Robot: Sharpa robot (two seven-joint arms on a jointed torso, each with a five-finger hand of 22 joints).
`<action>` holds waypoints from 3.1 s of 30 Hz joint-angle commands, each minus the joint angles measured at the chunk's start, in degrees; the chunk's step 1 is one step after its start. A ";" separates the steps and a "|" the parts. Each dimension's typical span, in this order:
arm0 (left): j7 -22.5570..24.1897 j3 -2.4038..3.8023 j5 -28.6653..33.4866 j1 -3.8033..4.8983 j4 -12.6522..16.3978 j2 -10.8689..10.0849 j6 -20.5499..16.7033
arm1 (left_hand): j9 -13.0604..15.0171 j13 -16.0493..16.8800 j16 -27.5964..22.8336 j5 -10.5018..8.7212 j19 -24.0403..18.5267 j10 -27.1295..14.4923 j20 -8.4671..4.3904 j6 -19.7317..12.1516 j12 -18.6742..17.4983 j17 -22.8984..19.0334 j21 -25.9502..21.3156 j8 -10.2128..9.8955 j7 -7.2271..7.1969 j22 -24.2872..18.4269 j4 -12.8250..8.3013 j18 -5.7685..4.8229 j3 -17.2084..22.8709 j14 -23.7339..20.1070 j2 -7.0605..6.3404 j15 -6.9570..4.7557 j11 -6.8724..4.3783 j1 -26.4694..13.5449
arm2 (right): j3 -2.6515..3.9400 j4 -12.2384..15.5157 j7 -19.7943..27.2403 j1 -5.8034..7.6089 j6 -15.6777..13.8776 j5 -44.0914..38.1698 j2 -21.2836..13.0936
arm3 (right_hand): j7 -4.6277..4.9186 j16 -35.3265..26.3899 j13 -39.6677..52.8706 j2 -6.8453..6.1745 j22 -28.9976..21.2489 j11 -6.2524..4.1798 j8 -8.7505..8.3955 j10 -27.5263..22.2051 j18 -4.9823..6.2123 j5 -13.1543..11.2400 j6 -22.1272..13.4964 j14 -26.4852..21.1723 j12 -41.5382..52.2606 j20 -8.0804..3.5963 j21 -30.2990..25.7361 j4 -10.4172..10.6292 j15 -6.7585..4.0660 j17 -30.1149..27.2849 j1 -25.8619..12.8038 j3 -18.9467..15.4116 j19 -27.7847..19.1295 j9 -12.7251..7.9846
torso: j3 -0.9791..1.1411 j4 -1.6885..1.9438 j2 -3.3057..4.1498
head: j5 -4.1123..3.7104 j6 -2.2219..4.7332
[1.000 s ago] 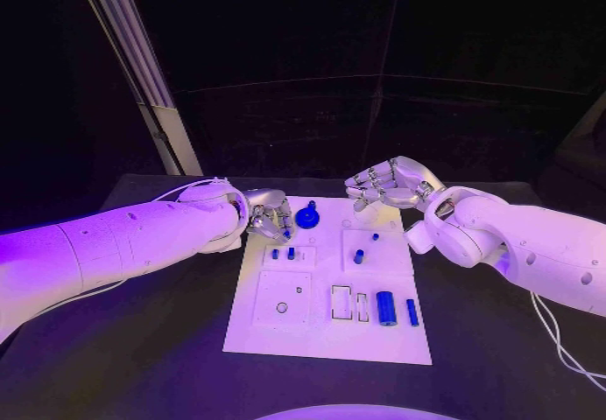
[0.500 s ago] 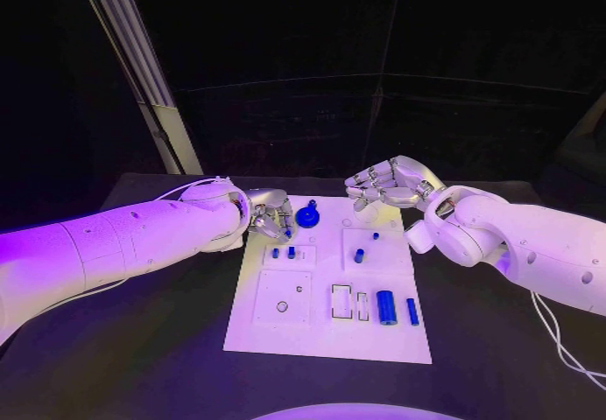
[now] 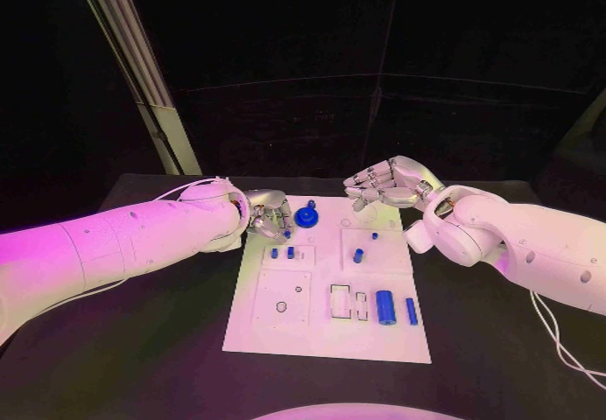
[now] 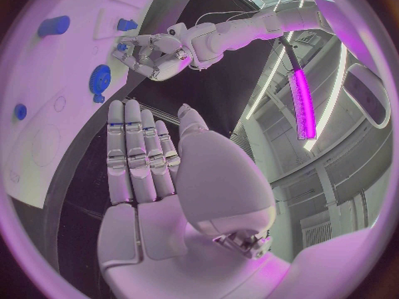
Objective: Assemble the parts on the task board
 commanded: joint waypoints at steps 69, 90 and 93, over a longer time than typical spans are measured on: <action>30.65 -0.01 79.66 0.12 14.21 -16.32 -2.53 | 0.54 0.85 -17.40 1.90 -15.27 -7.22 3.08 -2.48 5.18 -31.94 -23.43 -0.80 2.95 -21.03 0.00 2.57 -5.62 -17.27 2.24 2.75 2.54 -1.74 | -0.01 1.25 -21.39 -3.23 7.63 -65.59 -0.88 | -3.49 38.16 -0.81 -5.08 33.95 -3.11 -0.13 -1.14 -2.08 -11.35 5.88 10.90 -0.87 -5.12 38.29 -4.85 -5.32 20.13 5.78 17.31 11.41 -0.07 | -0.02 0.02 0.06 | -4.47 1.19; 29.90 -0.01 79.65 0.11 14.06 -16.44 -2.47 | 0.48 0.78 -17.46 1.97 -15.31 -7.53 3.07 -2.71 5.39 -32.14 -23.68 -0.68 3.02 -21.22 -0.15 2.55 -5.61 -17.49 2.43 2.78 2.60 -1.58 | -0.02 0.60 -21.02 -3.92 8.94 -65.60 0.07 | -3.97 49.35 -0.61 -5.82 43.95 -3.83 0.34 2.07 -3.59 -12.98 9.47 11.78 -0.48 -5.39 46.34 -5.73 -5.76 29.73 3.98 26.44 14.71 0.32 | -0.04 -0.04 0.00 | -4.34 0.79; 29.84 -0.01 79.64 0.11 14.03 -16.47 -2.55 | 0.46 0.74 -17.48 2.00 -15.31 -7.69 3.06 -2.82 5.51 -32.25 -23.80 -0.60 3.05 -21.31 -0.29 2.55 -5.56 -17.59 2.54 2.79 2.62 -1.41 | -0.01 0.64 -21.17 -3.94 8.75 -65.59 0.11 | -4.07 51.13 -0.60 -5.71 45.59 -3.89 0.32 2.71 -3.86 -13.11 10.12 11.88 -0.58 -5.55 47.67 -6.27 -5.88 31.14 3.56 27.85 15.34 0.39 | -0.04 0.00 0.00 | -4.41 0.80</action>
